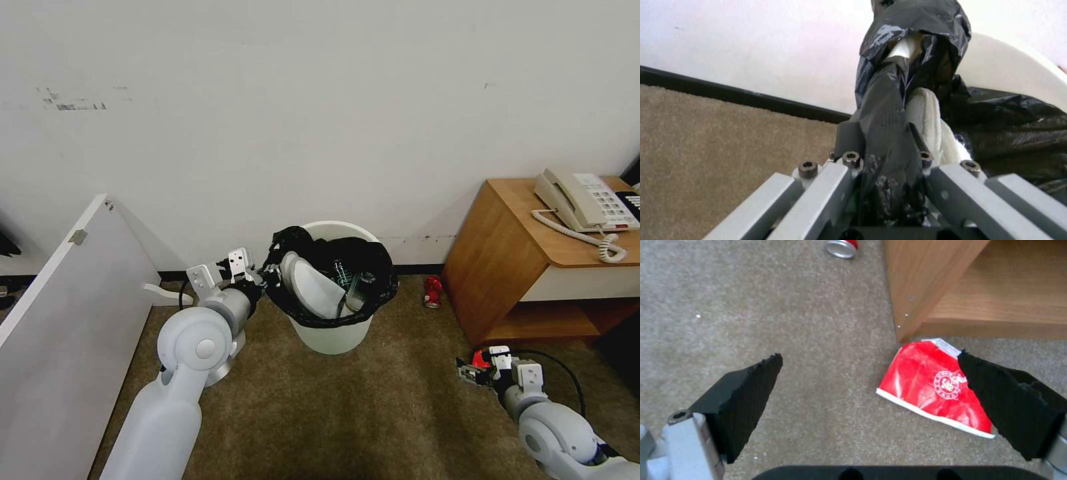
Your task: Pick up the trash bin, then pick up the garbage from the floor and place it into the trash bin.
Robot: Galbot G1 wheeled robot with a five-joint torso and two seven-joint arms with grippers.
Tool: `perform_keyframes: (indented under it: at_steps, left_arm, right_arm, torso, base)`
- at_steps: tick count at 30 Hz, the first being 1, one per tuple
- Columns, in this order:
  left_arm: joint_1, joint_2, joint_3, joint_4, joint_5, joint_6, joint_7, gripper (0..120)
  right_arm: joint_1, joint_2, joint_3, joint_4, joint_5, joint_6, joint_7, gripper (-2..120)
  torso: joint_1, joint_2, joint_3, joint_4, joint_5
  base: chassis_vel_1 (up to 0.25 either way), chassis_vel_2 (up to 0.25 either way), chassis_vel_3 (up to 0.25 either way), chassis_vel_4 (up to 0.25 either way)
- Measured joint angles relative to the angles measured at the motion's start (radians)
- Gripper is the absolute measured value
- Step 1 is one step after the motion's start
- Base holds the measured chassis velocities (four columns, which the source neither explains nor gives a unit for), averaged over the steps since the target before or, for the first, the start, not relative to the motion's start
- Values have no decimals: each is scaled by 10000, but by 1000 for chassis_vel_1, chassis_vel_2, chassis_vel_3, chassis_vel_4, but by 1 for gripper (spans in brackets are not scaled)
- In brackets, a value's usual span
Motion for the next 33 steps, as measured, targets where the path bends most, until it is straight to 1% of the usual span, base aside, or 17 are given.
perform_keyframes:
  at_steps: [8,11,33]
  left_arm:
    - [44,10,-7,-39,0,-7,5,4]
    - [73,28,-11,-69,5,-9,6,4]
    - [163,25,-32,-155,49,-24,6,4]
  right_arm:
    - [209,154,-2,-777,-228,296,-231,100]
    - [336,262,-2,-1266,-288,420,-365,100]
    - [842,626,-95,-2537,-843,926,-881,100]
  torso:
    - [0,0,0,0,0]
    - [0,0,0,0,0]
    - [0,1,0,-1,0]
  base:
    - [0,0,0,0]
    - [0,0,0,0]
    - [0,0,0,0]
